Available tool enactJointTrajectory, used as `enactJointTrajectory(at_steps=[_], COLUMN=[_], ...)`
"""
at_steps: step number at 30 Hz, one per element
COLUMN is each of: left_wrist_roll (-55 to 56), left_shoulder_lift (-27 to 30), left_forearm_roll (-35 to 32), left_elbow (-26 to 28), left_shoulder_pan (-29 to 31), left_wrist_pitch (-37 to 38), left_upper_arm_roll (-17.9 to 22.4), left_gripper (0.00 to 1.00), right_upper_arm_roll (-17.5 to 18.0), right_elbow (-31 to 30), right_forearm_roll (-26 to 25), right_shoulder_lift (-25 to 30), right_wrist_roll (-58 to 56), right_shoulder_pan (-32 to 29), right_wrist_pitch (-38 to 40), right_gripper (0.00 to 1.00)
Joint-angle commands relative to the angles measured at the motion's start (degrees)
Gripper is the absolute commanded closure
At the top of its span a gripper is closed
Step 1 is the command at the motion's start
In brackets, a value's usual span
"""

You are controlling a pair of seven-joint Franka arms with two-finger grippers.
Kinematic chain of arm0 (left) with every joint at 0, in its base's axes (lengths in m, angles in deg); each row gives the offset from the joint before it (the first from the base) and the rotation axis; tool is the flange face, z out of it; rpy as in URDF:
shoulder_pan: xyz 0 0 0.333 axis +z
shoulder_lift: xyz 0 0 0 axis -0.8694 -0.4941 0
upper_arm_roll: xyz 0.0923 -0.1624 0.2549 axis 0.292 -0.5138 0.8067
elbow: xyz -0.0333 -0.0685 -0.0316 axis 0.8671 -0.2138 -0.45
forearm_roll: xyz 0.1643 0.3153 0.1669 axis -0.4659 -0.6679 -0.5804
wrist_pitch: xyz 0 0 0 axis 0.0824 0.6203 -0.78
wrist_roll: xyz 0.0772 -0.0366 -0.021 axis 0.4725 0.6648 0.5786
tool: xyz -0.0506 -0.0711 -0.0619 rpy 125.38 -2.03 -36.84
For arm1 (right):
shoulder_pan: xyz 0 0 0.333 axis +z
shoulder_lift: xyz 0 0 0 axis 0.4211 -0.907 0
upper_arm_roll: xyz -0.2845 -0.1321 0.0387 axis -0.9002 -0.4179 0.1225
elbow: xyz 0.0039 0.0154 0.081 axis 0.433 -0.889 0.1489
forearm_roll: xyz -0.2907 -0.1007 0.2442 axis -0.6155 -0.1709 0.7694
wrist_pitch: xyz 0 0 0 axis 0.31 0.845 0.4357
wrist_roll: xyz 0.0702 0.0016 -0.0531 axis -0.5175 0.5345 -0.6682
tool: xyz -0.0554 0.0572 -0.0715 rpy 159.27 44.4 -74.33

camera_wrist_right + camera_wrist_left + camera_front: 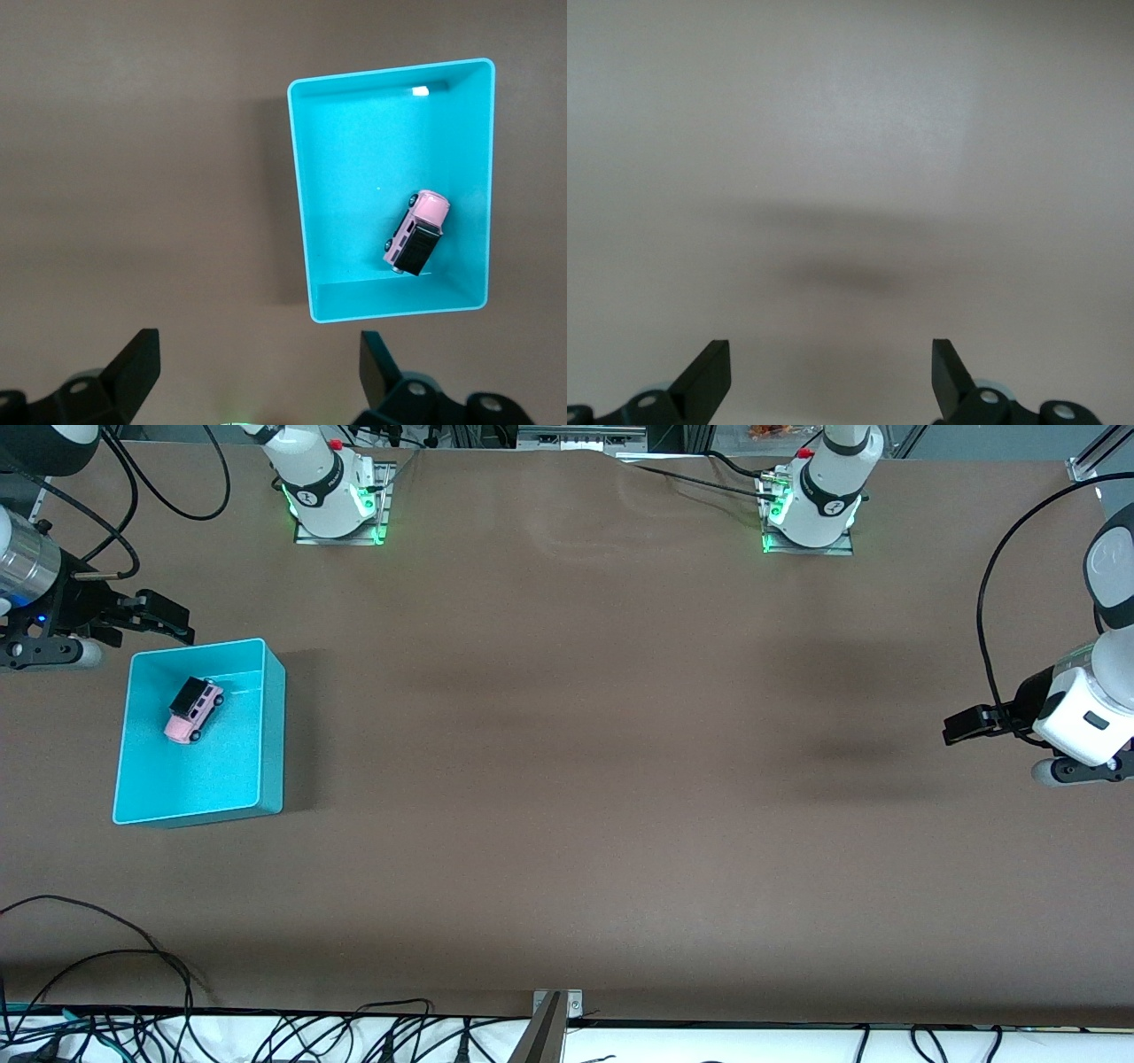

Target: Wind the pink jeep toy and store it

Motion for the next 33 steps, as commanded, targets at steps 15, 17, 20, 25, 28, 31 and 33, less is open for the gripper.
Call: enactJointTrajectory(at_steps=[15,17,20,25,28,31,33], left_wrist_roll=[-0.5,-0.4,-0.3,-0.2,-0.2,-0.2,-0.2], left_shoulder_lift=[0.7,0.8,1.7,4.1,5.5,6.3,6.4], left_forearm_roll=[-0.6,-0.5,-0.3,4.2,4.6,4.5,4.5], left_elbow=[-1.0,-1.1,-1.4,-1.4,-1.2,-0.5,-0.5], left_shoulder_pan=[0.0,0.0,-0.1,0.1,0.0,-0.2,-0.2], left_wrist_pitch=[-0.2,-0.2,-0.2,-0.2,0.3,0.8,1.4], left_upper_arm_roll=[-0.3,-0.6,-0.7,-0.6,-0.6,-0.7,-0.7], left_gripper=[0.00,0.00,0.00,0.00,0.00,0.00,0.00], right_upper_arm_roll=[-10.5,-10.6,-10.6,-10.6,-10.6,-10.6,-10.6], right_elbow=[-0.5,-0.1,0.2,0.8,1.3,1.4,1.4], right_forearm_roll=[-0.6,-0.4,-0.4,-0.4,-0.4,-0.4,-0.4], right_shoulder_lift=[0.9,0.5,-0.2,-0.3,-0.3,-0.3,-0.3], right_wrist_roll=[-2.0,-1.8,-1.8,-1.9,-2.0,-2.0,-1.9], right_shoulder_pan=[7.3,7.3,7.2,7.2,7.2,7.2,7.2], right_wrist_pitch=[-0.2,-0.1,-0.3,-0.1,-0.1,-0.1,0.0], right_gripper=[0.00,0.00,0.00,0.00,0.00,0.00,0.00])
